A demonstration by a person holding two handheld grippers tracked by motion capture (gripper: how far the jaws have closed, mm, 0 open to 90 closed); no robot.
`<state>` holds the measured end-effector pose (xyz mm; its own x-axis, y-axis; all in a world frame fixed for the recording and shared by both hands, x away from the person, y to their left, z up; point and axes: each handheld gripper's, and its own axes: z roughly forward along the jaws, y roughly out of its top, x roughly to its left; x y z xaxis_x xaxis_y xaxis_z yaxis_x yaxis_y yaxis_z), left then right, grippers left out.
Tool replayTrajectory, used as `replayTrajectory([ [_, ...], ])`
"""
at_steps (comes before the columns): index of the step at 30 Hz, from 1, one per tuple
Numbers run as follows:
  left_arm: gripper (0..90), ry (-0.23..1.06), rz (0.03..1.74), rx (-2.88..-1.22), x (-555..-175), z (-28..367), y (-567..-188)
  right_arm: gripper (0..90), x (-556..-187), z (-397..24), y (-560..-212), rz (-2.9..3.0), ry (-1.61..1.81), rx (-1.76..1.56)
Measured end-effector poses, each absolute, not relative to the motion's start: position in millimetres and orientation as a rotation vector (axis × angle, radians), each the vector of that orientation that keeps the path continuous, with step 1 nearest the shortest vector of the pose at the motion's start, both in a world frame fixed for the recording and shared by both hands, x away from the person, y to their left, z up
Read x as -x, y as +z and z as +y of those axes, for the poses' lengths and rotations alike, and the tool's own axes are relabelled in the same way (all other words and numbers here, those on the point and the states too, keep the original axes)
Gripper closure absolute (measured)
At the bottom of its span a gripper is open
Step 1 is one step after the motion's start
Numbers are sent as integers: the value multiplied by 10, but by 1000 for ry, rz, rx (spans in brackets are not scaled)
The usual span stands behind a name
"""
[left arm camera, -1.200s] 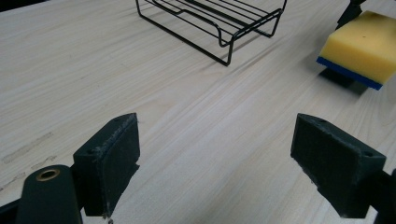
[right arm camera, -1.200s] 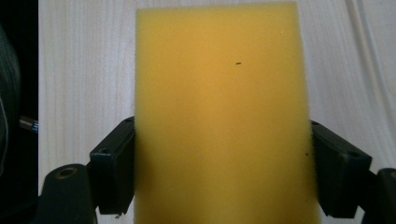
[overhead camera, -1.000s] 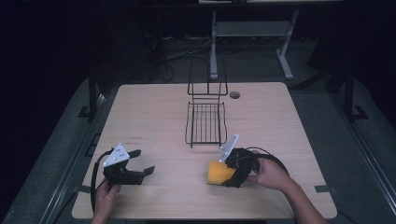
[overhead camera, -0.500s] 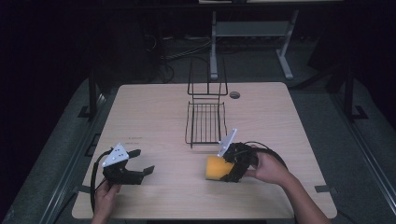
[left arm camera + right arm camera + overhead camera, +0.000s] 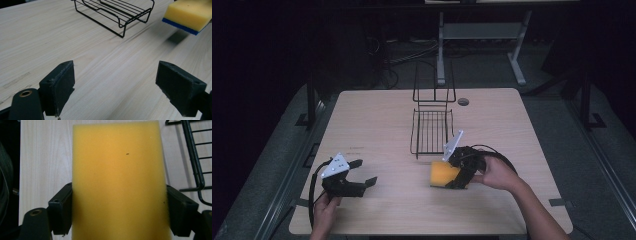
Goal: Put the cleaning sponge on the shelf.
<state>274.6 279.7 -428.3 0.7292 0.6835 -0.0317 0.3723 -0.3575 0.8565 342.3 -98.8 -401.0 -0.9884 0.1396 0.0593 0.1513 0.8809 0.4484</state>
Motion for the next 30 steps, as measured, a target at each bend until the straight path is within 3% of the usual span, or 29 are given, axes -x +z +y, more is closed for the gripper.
replayTrajectory([
  [30, 150, 425, 798, -1995, -2747, 2792, -4277, 215, -3727, -811, -3839, -3013, -706, 220],
])
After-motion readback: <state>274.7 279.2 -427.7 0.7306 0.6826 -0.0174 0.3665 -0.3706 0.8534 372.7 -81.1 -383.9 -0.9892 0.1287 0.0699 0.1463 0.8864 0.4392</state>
